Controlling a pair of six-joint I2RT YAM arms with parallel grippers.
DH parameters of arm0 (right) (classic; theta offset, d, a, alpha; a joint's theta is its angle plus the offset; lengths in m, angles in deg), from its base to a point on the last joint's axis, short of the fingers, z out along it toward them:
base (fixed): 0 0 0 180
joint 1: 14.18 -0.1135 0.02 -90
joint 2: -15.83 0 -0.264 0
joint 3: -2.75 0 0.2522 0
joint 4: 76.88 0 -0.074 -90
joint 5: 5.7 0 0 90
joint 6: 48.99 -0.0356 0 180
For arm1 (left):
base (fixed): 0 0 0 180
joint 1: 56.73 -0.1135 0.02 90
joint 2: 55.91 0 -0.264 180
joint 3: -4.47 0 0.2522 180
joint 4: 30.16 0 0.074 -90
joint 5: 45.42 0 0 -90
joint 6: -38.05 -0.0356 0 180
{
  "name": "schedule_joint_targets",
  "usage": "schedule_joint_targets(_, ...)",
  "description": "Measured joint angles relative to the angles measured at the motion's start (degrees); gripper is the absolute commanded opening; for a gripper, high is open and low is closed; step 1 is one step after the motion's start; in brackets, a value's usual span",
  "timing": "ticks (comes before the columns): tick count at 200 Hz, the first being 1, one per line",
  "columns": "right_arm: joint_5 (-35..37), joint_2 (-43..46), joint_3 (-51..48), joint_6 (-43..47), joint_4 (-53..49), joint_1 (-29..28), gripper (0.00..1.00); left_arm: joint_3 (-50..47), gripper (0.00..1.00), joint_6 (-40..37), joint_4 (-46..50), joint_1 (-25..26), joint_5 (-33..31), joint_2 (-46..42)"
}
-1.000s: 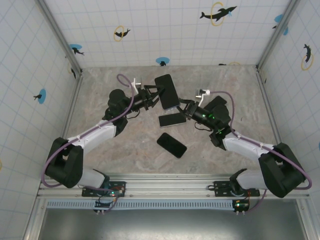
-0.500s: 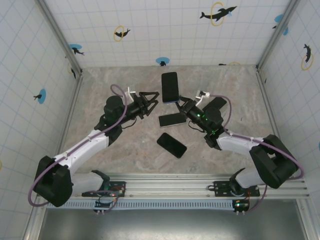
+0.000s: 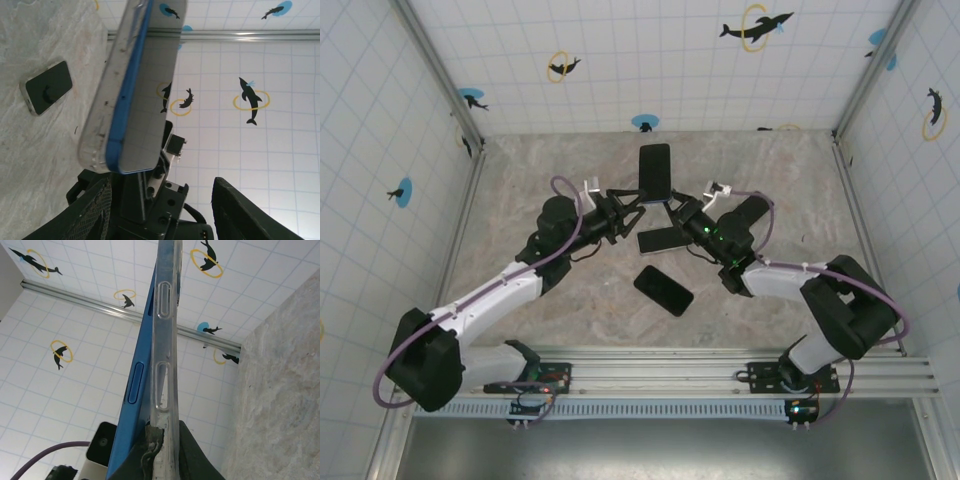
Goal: Take the phone out of the phone case
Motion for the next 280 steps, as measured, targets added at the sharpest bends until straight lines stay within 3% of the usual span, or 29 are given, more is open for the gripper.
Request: schedule_joint_targets(280, -1.4, -1.0, 1.1, 3.7, 0.3, 0.0, 0.00, -2.3, 0.49, 5.5, -8.9, -1.3, 2.2, 2.8)
